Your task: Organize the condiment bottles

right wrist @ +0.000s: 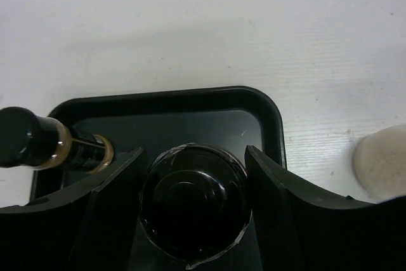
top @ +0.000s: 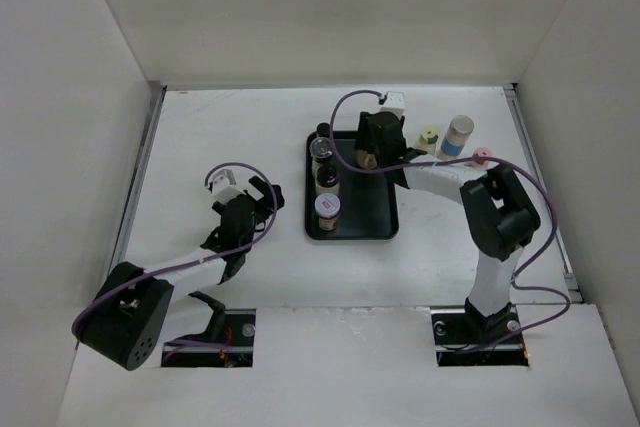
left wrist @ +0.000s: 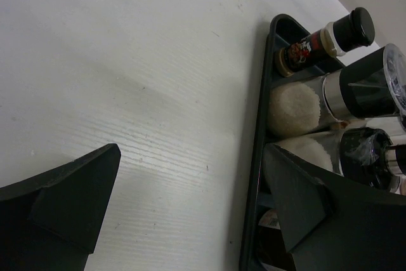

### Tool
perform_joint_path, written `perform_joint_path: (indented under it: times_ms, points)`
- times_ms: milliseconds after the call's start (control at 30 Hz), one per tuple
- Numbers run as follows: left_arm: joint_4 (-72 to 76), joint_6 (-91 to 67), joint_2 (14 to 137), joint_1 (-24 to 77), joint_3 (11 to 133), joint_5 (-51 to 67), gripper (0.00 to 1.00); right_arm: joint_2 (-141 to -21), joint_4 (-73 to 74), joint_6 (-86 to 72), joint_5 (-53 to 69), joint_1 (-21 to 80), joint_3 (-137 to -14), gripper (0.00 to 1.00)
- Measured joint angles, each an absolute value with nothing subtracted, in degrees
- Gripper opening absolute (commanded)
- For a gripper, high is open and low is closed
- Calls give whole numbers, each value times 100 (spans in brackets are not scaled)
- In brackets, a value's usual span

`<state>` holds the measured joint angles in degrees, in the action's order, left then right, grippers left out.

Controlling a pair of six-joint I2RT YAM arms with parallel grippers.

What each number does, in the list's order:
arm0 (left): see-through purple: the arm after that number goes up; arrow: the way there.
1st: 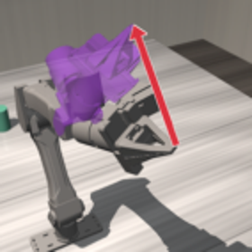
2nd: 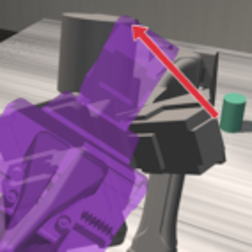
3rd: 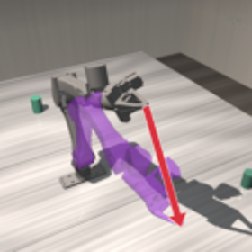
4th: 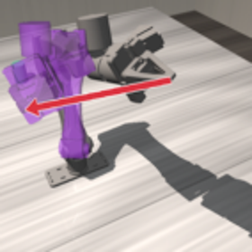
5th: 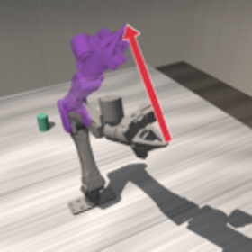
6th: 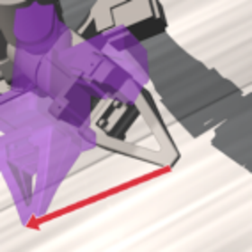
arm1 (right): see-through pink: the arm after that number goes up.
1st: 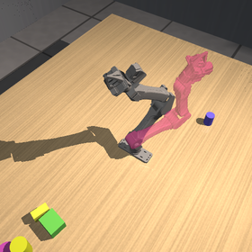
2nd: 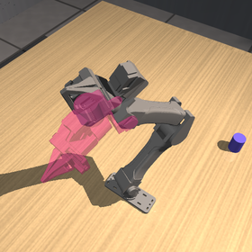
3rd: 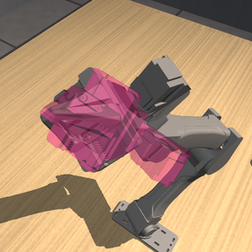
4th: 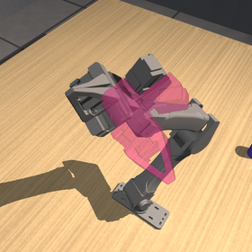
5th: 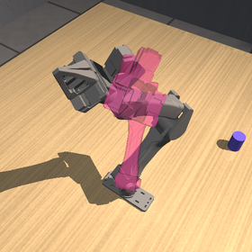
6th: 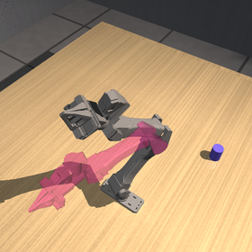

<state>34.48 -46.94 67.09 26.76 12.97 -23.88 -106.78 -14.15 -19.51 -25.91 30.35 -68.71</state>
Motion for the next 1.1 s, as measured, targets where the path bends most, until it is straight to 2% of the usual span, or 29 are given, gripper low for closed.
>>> perform_joint_path:
  times_ms: [300, 500, 633, 867, 1100]
  points:
    - [3450, -4633, 6711, 2794, 1297, -2460, 100, -11054, -1800, -1691, -2683, 2998, -7052, 67]
    - [3450, -4576, 6729, 2858, 1299, -2515, 100, -11155, -1852, -1584, -2790, 2998, -7223, 90]
    - [3448, -4541, 6731, 2867, 1299, -2539, 100, -11115, -1896, -1518, -2805, 2998, -7238, 96]
    - [3448, -4497, 6731, 2867, 1299, -2598, 100, -9911, -1892, -1542, -2759, 2788, -6198, 93]
    - [3454, -4493, 6805, 2943, 1323, -2615, 100, -9437, -1809, -1776, -2755, 1702, -5859, 91]
